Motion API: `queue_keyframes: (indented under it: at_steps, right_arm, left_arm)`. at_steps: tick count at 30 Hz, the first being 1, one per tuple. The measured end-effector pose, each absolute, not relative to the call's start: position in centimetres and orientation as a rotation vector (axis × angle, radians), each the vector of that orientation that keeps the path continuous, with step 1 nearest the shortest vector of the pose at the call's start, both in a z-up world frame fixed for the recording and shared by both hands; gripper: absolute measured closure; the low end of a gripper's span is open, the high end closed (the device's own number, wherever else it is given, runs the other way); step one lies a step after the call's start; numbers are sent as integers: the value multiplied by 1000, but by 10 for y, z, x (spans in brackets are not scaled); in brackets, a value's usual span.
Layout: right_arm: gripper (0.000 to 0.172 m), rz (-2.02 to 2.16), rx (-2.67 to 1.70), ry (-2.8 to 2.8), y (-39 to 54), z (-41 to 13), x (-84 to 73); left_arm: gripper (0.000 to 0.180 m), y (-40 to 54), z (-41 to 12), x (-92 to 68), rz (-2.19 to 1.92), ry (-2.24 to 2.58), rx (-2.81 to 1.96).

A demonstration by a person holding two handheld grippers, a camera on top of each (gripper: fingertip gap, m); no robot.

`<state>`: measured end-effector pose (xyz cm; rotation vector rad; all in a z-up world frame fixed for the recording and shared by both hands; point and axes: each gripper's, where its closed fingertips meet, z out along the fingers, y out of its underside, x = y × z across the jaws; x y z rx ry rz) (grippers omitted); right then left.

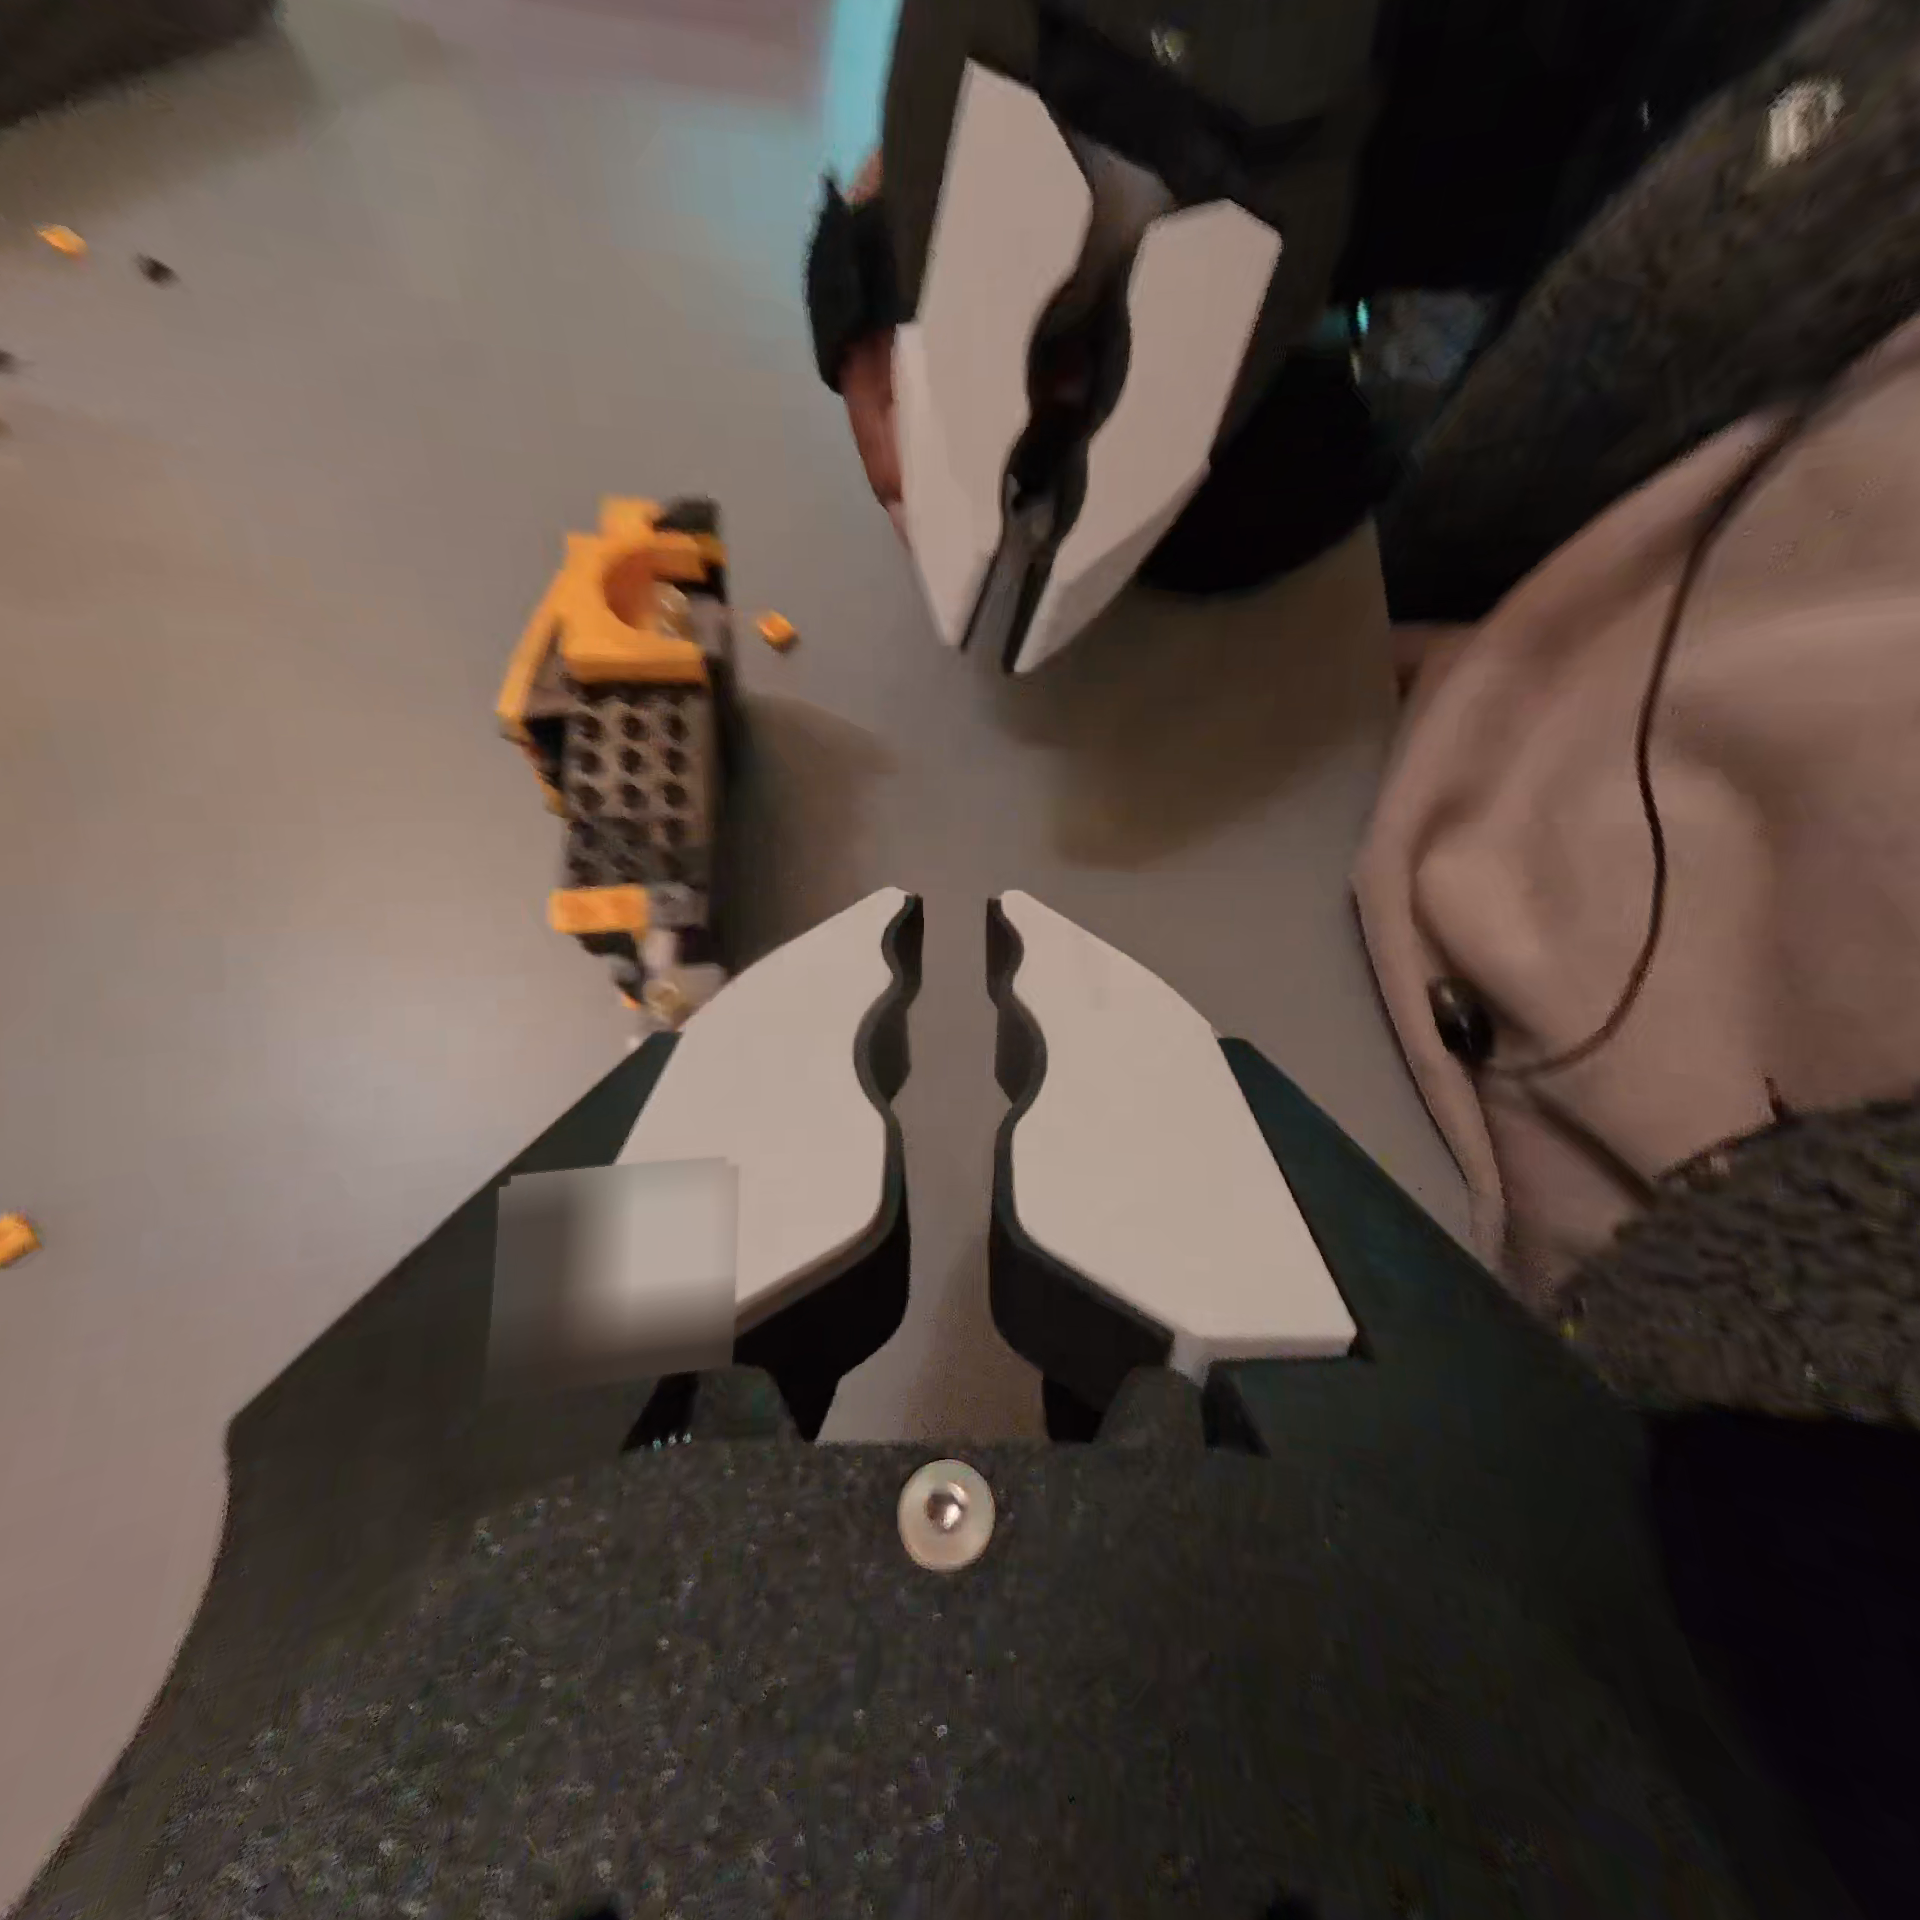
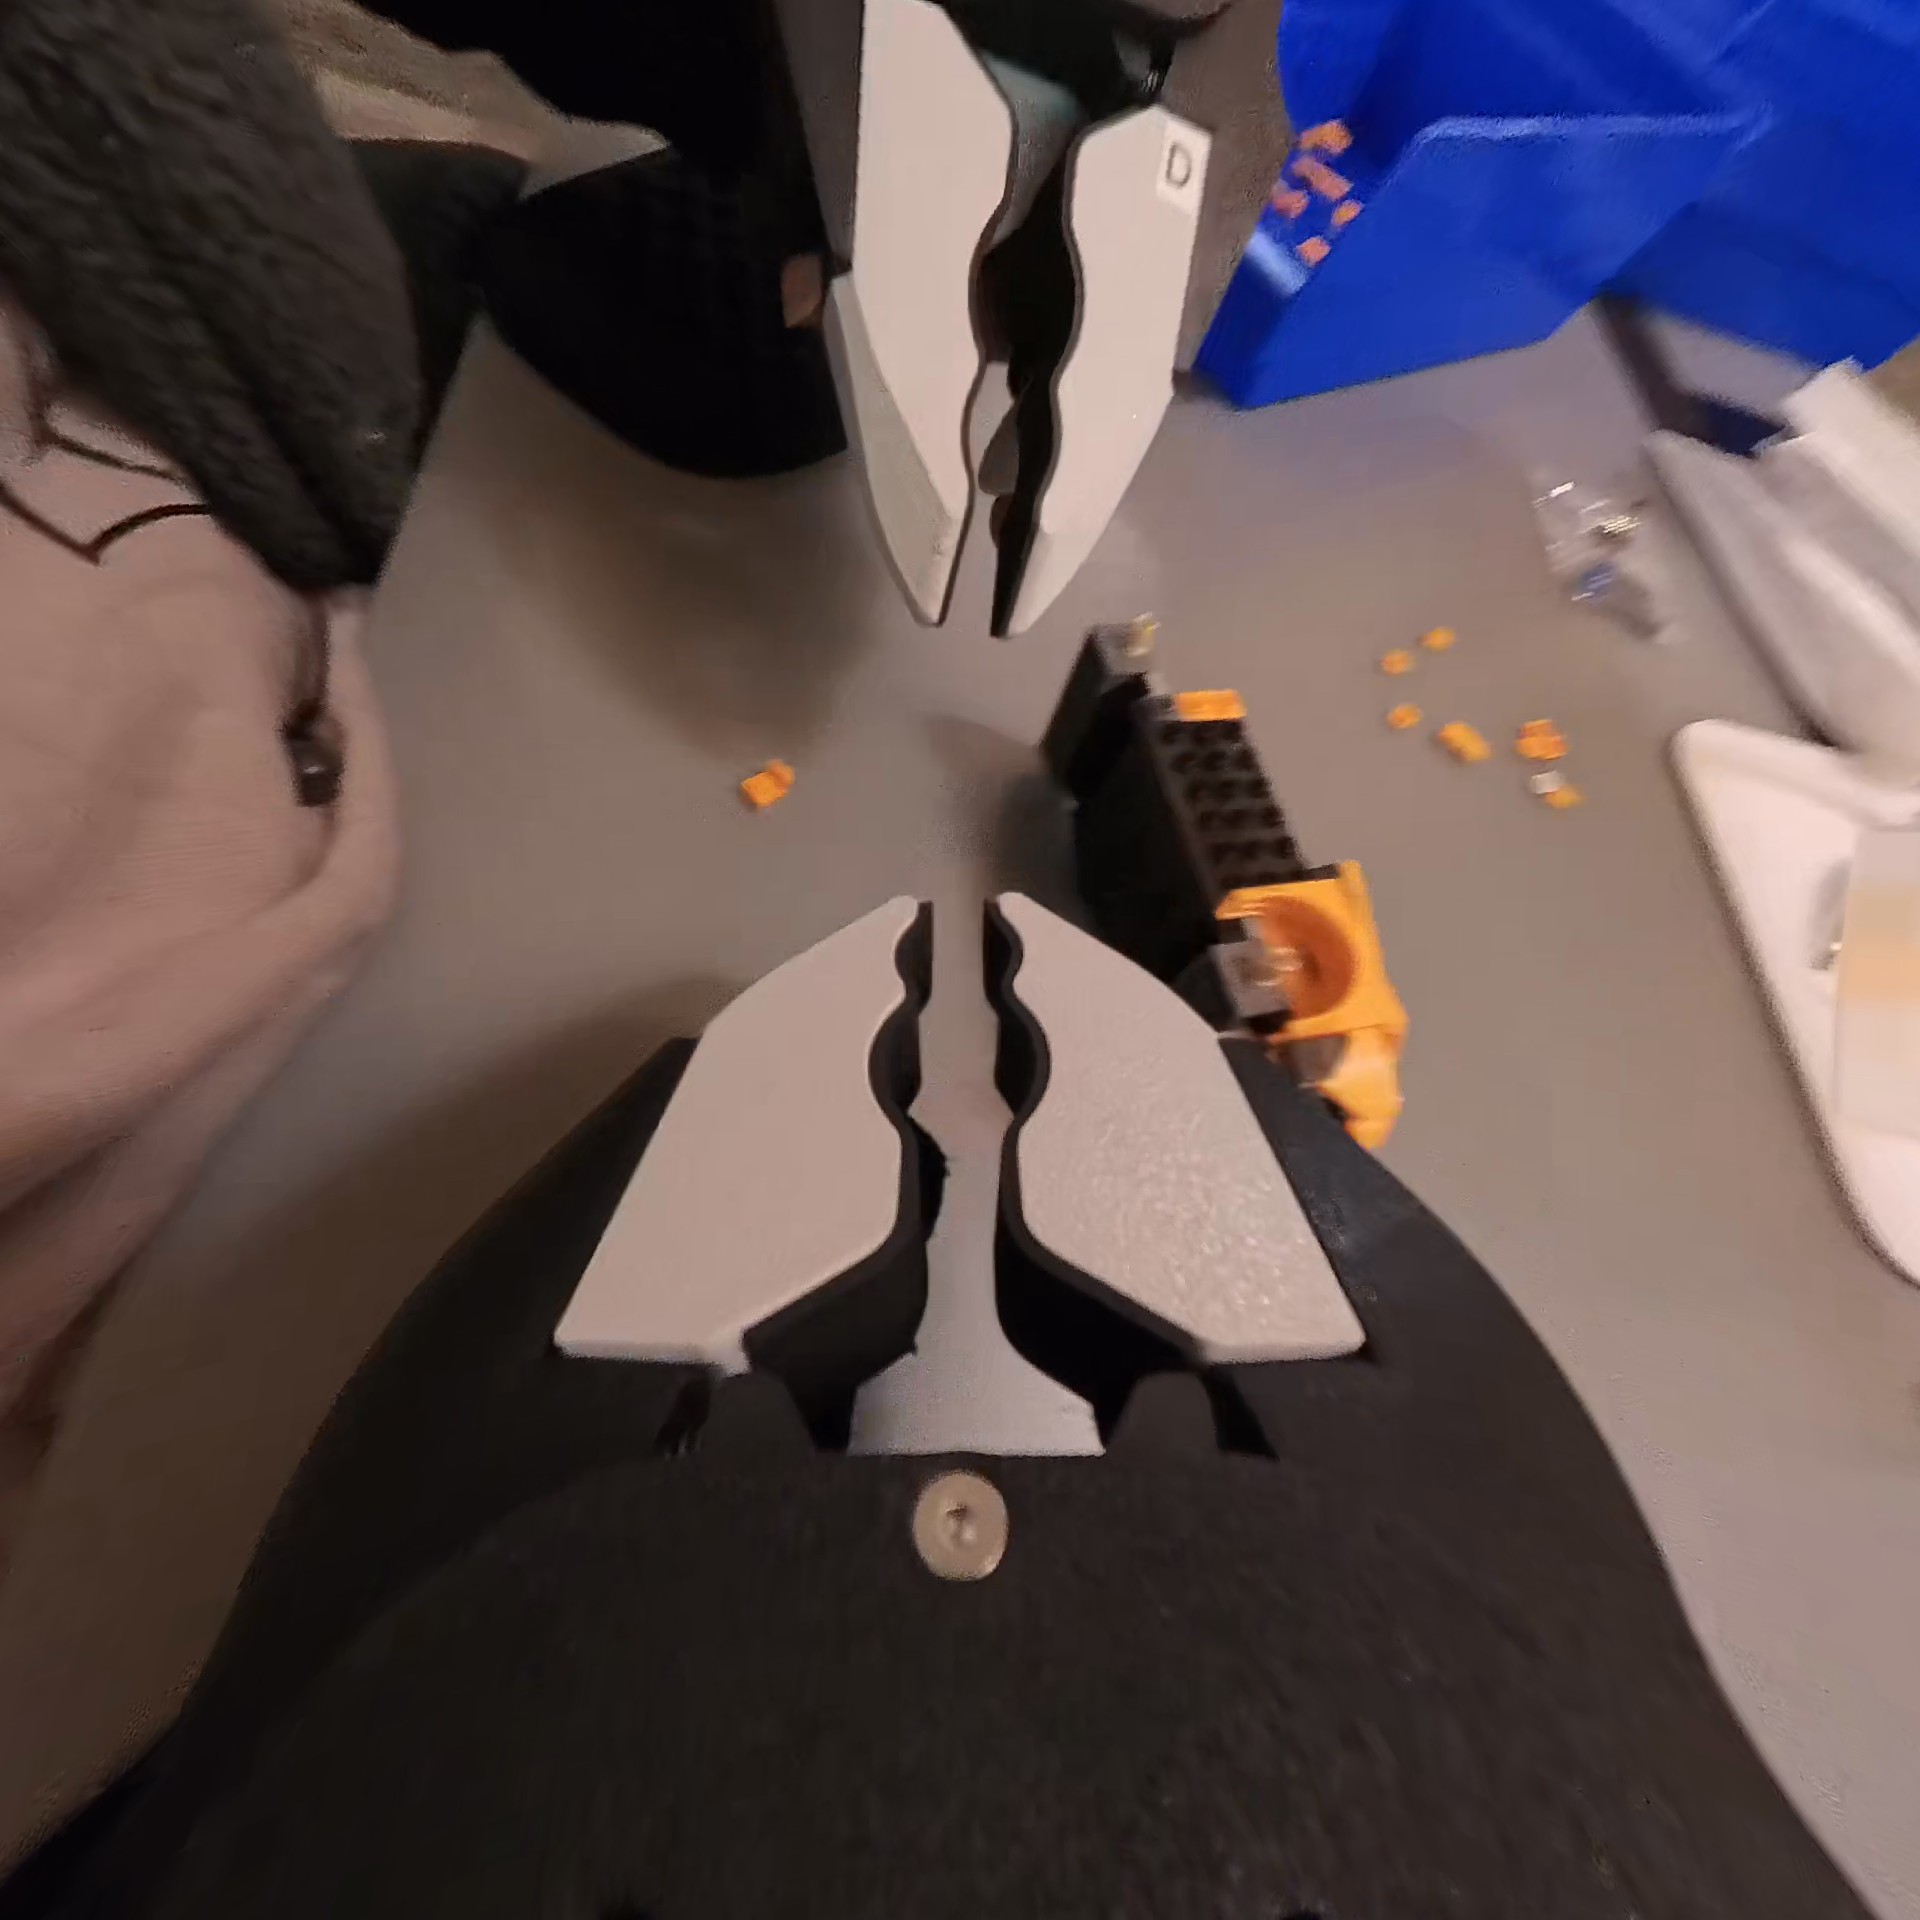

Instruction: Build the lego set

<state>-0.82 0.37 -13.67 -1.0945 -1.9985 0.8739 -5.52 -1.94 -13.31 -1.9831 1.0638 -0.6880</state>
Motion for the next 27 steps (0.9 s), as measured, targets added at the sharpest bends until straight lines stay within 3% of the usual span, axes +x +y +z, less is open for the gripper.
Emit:
queue_keyframes:
  at_steps: [11, 17, 21, 27]
  right_arm:
    - [160, 840, -1099, -2143, -17, -166, -16]
    - [160, 849, -1116, -2138, -18, -166, -17]
    - [160, 853, -1118, -2147, -21, -168, -16]
    - [160, 897, -1115, -2139, -27, -168, -16]
  left_arm:
    - [152, -51, -185, -53, -506, 1139, -2196]
    - [156, -53, -197, -41, -456, 1188, -2189]
    - [169, -48, -201, -39, -385, 1213, -2188]
    - [169, -44, -197, -38, -410, 1212, -2139]
